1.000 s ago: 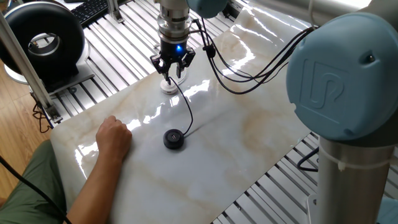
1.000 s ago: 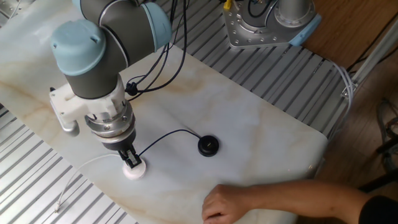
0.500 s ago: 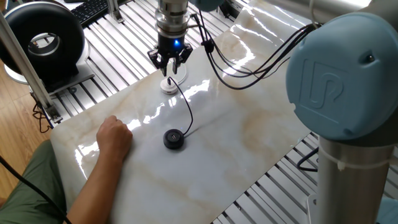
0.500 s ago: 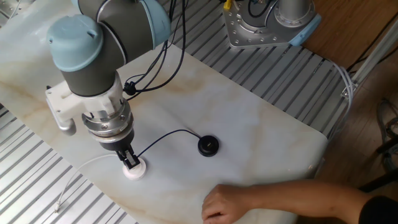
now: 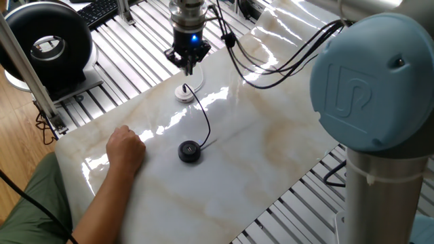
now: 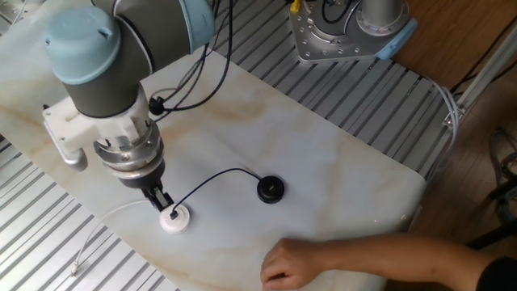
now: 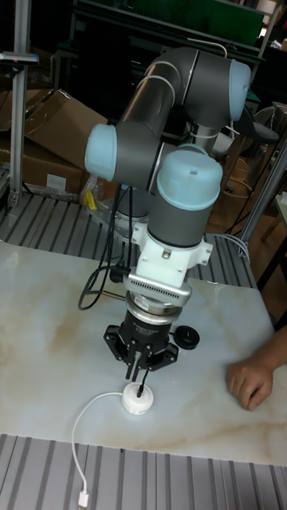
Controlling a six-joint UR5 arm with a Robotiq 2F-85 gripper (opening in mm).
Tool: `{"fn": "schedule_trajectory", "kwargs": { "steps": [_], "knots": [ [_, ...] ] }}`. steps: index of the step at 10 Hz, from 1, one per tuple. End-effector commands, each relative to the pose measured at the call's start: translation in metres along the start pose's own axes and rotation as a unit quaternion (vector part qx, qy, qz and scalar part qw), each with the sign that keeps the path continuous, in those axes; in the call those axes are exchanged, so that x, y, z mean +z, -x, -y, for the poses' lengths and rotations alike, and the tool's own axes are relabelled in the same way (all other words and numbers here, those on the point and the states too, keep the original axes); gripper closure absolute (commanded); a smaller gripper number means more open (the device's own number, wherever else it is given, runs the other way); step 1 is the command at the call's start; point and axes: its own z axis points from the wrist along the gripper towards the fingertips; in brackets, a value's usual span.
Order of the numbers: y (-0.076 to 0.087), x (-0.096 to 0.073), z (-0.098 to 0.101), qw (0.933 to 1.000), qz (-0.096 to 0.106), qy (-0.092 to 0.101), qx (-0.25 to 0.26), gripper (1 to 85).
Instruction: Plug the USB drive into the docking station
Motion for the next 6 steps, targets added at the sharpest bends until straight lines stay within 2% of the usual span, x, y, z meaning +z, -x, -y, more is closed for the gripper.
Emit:
{"fn": "schedule_trajectory", "kwargs": {
  "steps": [1, 4, 6],
  "knots": [
    [-0.023, -0.02, 0.014, 0.9997, -0.023, -0.009, -0.004, 84.3],
    [-0.043, -0.033, 0.035, 0.9992, -0.026, -0.026, -0.018, 84.3],
    [-0.057, -0.026, 0.056, 0.9979, -0.035, -0.04, -0.037, 84.3]
  ]
}}
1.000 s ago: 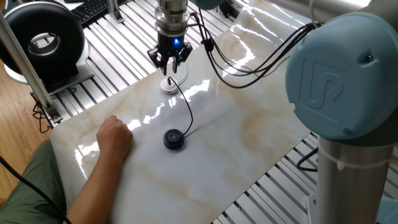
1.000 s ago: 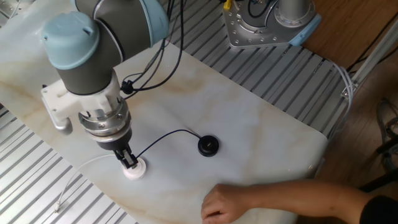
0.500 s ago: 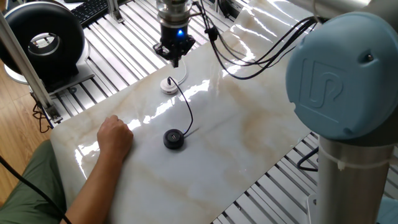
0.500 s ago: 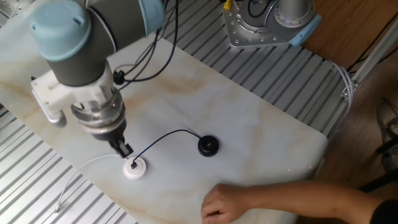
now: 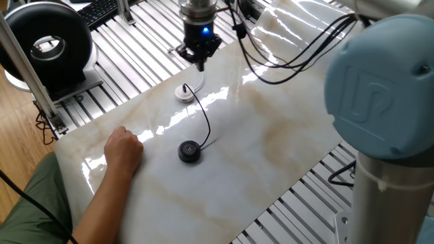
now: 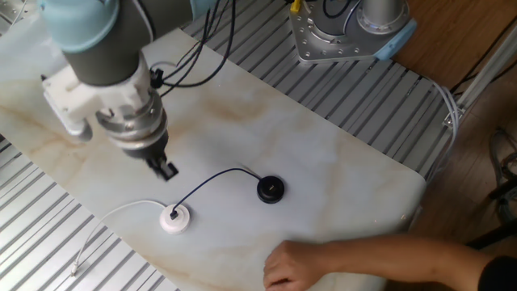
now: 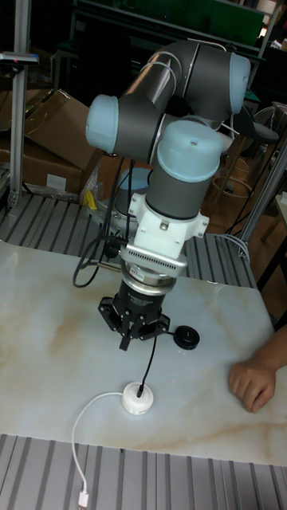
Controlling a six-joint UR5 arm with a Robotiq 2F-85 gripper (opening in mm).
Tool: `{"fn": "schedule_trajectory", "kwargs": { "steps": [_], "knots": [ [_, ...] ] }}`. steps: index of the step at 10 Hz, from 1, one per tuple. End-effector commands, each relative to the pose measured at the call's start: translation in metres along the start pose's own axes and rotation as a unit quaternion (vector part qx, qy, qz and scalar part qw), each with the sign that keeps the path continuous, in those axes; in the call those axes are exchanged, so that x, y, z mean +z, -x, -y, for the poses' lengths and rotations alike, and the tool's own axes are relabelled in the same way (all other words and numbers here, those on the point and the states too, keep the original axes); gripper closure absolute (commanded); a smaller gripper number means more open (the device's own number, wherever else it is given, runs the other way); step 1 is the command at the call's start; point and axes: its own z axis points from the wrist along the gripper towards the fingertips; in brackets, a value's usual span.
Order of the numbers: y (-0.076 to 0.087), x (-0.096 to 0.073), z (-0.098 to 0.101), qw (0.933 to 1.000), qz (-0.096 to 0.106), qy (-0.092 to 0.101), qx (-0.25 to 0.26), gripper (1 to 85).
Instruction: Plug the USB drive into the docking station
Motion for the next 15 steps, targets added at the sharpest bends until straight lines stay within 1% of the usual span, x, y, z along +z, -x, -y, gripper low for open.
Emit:
{"fn": "schedule_trajectory", "kwargs": {
  "steps": [1, 2, 3, 4, 5, 6, 7, 8, 9, 10, 11, 12, 13, 14, 15],
  "knots": [
    [-0.022, 0.009, 0.026, 0.9996, -0.014, -0.013, -0.021, 84.3],
    [-0.024, 0.019, 0.029, 0.9992, -0.012, -0.005, -0.037, 84.3],
    [-0.023, 0.025, 0.024, 0.9984, -0.013, 0.007, -0.054, 78.7],
    [-0.023, 0.026, 0.023, 0.9975, -0.022, -0.007, -0.066, 74.0],
    [-0.022, 0.022, 0.02, 0.9969, -0.026, -0.015, -0.073, 69.7],
    [-0.025, 0.022, 0.016, 0.9963, -0.034, -0.015, -0.078, 65.3],
    [-0.027, 0.021, 0.02, 0.9949, -0.039, -0.021, -0.09, 58.7],
    [-0.031, 0.021, 0.018, 0.9938, -0.047, -0.017, -0.1, 50.7],
    [-0.033, 0.021, 0.016, 0.9932, -0.05, -0.013, -0.104, 48.7],
    [-0.036, 0.021, 0.019, 0.9913, -0.056, -0.018, -0.118, 42.7],
    [-0.039, 0.021, 0.024, 0.9892, -0.062, -0.025, -0.13, 39.3],
    [-0.038, 0.022, 0.022, 0.9891, -0.059, -0.02, -0.133, 37.3],
    [-0.037, 0.022, 0.013, 0.9913, -0.056, -0.008, -0.118, 39.3],
    [-0.032, 0.024, 0.017, 0.9924, -0.048, -0.02, -0.112, 50.0],
    [-0.025, 0.024, 0.021, 0.9934, -0.038, -0.029, -0.104, 56.0]
  ]
}}
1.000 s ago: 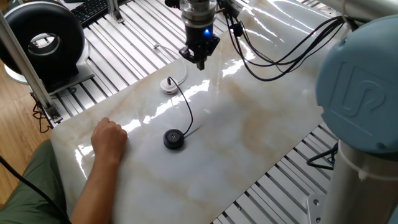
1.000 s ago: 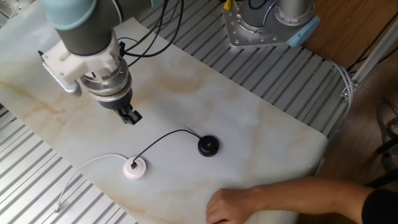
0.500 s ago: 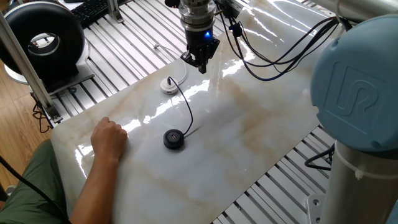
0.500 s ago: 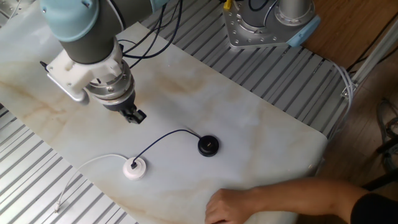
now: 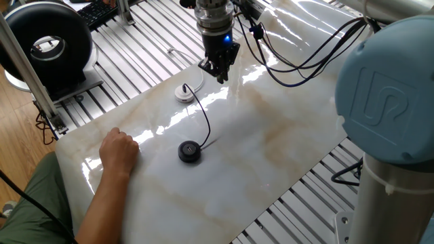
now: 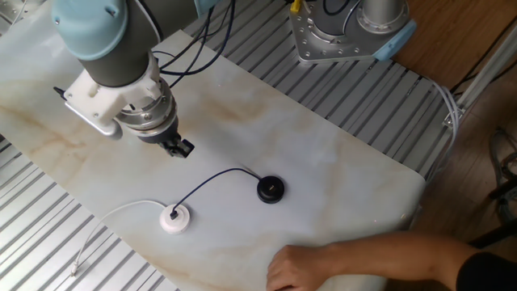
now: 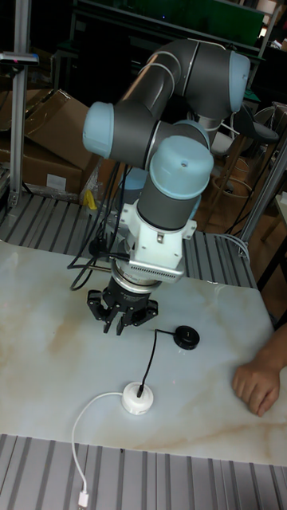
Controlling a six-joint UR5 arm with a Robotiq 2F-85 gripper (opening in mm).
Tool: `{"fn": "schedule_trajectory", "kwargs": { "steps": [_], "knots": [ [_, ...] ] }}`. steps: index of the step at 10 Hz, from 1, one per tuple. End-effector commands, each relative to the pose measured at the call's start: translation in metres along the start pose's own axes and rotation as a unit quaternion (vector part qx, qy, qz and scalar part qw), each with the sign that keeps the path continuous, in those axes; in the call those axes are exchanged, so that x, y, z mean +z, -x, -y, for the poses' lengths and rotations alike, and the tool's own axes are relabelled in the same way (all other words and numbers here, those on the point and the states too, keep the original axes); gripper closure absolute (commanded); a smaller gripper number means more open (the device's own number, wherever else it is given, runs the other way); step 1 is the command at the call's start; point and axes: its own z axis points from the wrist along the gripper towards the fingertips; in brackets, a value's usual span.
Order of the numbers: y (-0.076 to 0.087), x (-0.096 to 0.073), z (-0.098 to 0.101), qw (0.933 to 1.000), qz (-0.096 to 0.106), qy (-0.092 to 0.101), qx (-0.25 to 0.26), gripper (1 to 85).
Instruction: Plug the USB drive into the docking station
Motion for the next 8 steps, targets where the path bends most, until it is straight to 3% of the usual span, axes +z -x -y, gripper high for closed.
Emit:
{"fn": "schedule_trajectory", "kwargs": {
  "steps": [1, 6, 8],
  "knots": [
    [0.009, 0.0, 0.0, 0.9998, 0.013, -0.002, 0.011, 56.0],
    [0.017, 0.002, -0.007, 0.9993, 0.025, 0.013, 0.025, 62.3],
    [0.021, 0.003, -0.005, 0.9992, 0.03, 0.011, 0.023, 63.3]
  ]
}}
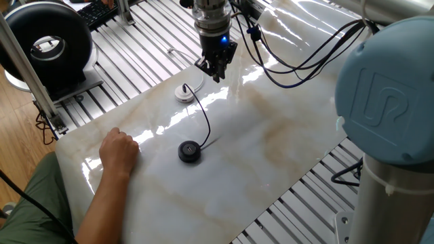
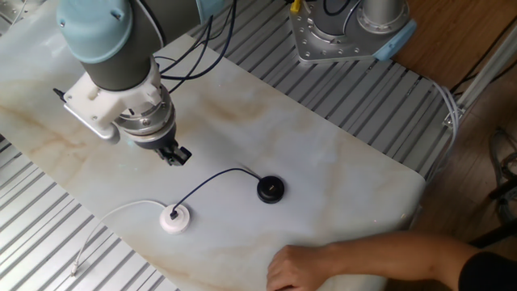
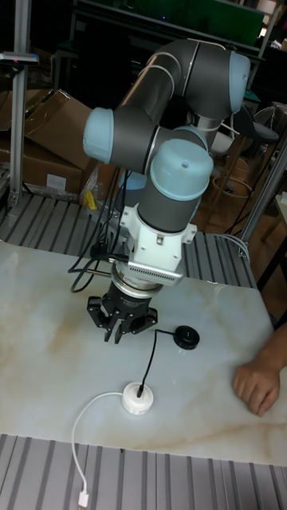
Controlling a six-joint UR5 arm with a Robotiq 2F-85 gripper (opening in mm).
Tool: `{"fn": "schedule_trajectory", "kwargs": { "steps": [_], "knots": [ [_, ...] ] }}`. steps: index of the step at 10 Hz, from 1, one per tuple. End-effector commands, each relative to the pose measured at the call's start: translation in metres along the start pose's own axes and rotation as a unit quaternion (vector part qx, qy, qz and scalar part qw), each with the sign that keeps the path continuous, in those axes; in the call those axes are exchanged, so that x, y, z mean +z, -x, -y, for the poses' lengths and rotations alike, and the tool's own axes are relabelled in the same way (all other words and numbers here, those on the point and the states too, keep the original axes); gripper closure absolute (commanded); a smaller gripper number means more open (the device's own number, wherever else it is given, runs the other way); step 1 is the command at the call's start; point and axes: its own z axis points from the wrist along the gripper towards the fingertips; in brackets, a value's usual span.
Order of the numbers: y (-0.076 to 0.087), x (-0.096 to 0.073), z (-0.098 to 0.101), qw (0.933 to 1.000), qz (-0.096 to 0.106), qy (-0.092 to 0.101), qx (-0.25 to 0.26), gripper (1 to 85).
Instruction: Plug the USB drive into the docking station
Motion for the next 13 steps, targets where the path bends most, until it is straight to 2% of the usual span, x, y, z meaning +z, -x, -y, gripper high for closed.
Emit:
{"fn": "schedule_trajectory", "kwargs": {
  "steps": [1, 3, 4, 5, 6, 7, 8, 9, 10, 11, 12, 13],
  "knots": [
    [0.005, 0.001, -0.002, 0.9999, 0.007, 0.008, 0.005, 64.0],
    [0.004, 0.002, -0.003, 0.9998, 0.004, 0.009, 0.018, 74.3],
    [0.002, 0.002, -0.002, 0.9996, -0.001, 0.007, 0.027, 84.3],
    [0.002, 0.002, -0.002, 0.9996, -0.001, 0.009, 0.028, 84.3],
    [0.004, 0.002, -0.006, 0.9995, 0.002, 0.017, 0.029, 82.3],
    [0.009, 0.001, -0.021, 0.9985, 0.012, 0.047, 0.025, 64.3],
    [0.001, 0.0, -0.024, 0.9984, -0.002, 0.052, 0.02, 54.7],
    [0.0, -0.001, -0.031, 0.9975, -0.004, 0.066, 0.026, 48.0],
    [-0.002, -0.001, -0.03, 0.9976, -0.007, 0.065, 0.021, 44.0],
    [-0.004, -0.001, -0.025, 0.998, -0.008, 0.062, 0.015, 44.0],
    [-0.005, 0.001, -0.018, 0.9982, -0.007, 0.059, 0.01, 48.0],
    [-0.003, 0.004, -0.004, 0.9993, -0.001, 0.037, -0.002, 52.0]
  ]
}}
